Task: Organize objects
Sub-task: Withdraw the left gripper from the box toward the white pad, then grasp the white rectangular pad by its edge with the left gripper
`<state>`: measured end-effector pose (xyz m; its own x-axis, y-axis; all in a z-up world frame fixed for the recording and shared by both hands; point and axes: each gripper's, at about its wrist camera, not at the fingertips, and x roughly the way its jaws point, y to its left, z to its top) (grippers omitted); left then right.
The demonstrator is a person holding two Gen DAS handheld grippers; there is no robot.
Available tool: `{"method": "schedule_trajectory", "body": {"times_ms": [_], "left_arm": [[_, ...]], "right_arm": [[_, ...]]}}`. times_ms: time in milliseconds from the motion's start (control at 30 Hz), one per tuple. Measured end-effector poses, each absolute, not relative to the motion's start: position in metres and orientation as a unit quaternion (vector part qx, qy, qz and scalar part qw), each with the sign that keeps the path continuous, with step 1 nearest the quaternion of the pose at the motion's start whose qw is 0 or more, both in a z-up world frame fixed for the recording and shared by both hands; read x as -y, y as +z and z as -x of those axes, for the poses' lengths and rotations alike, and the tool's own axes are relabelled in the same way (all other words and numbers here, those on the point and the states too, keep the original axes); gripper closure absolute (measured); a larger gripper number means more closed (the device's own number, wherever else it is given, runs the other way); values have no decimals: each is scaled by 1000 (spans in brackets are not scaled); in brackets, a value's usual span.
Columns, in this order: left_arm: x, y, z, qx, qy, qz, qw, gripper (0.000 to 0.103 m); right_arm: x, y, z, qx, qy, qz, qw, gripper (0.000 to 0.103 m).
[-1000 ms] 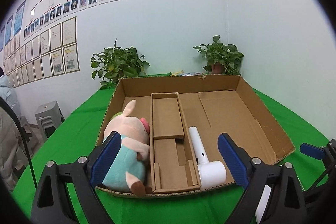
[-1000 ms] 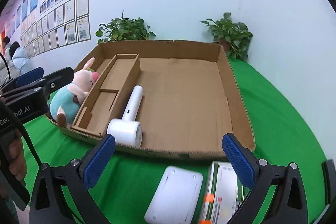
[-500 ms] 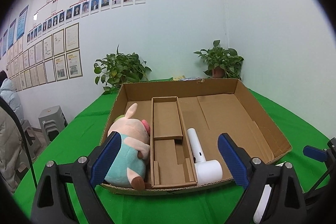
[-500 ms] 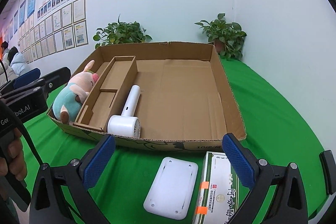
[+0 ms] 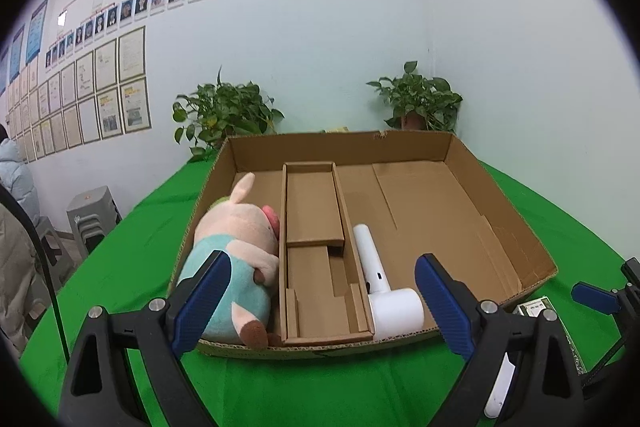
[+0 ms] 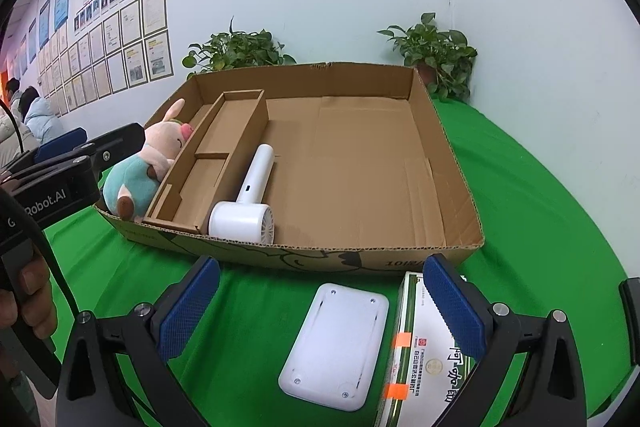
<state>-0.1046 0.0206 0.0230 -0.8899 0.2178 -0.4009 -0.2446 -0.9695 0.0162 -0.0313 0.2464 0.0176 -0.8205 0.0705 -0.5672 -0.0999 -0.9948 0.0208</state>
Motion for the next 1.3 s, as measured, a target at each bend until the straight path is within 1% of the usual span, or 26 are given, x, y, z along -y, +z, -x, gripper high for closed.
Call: {"method": "schedule_trajectory", "body": {"times_ms": [100, 200, 333, 467, 567, 633, 733, 833, 967, 1033, 1100, 1167, 1200, 1233, 1300], "left_arm": [[-20, 18, 107, -30, 965, 222, 138, 9], [-18, 12, 106, -31, 956, 243, 163, 9], [-18, -5, 101, -36, 939, 281, 198, 9], [-22, -18, 100, -22, 914, 317, 253, 9], [-28, -27, 104, 5, 886, 353, 301, 9], [-33, -34, 108, 31, 862, 379, 334, 9], [-42, -43, 113, 54, 840, 400, 362, 10], [-59, -55, 116, 60, 819, 427, 379, 10], [-78, -68, 116, 80, 794, 451, 401, 11], [-86, -73, 117, 89, 784, 458, 411, 14], [-94, -78, 121, 102, 771, 468, 419, 15], [-100, -81, 124, 114, 762, 474, 425, 16], [-103, -82, 125, 118, 760, 476, 427, 18], [-106, -84, 127, 121, 756, 479, 430, 22], [-113, -88, 130, 129, 748, 487, 431, 22]], "right_arm": [[-248, 14, 27, -39, 953, 300, 28, 0], [-248, 4, 17, -51, 951, 306, -9, 0], [-244, -18, 9, -67, 939, 327, -84, 1], [-233, -41, 7, -107, 902, 368, -197, 1], [-227, -51, 7, -117, 888, 384, -225, 1], [-230, -55, 7, -121, 886, 386, -225, 1], [-241, -65, 14, -126, 886, 400, -197, 1], [-244, -70, 17, -94, 893, 409, -163, 1], [-249, -73, 19, -79, 896, 416, -133, 2], [-254, -76, 22, -61, 899, 423, -99, 2], [-263, -79, 28, -47, 898, 432, -67, 2], [-273, -78, 33, -48, 898, 433, -67, 2], [-275, -77, 37, -42, 896, 437, -65, 0], [-275, -76, 40, -31, 898, 437, -51, 0], [-273, -74, 47, -17, 900, 434, -38, 0]]}}
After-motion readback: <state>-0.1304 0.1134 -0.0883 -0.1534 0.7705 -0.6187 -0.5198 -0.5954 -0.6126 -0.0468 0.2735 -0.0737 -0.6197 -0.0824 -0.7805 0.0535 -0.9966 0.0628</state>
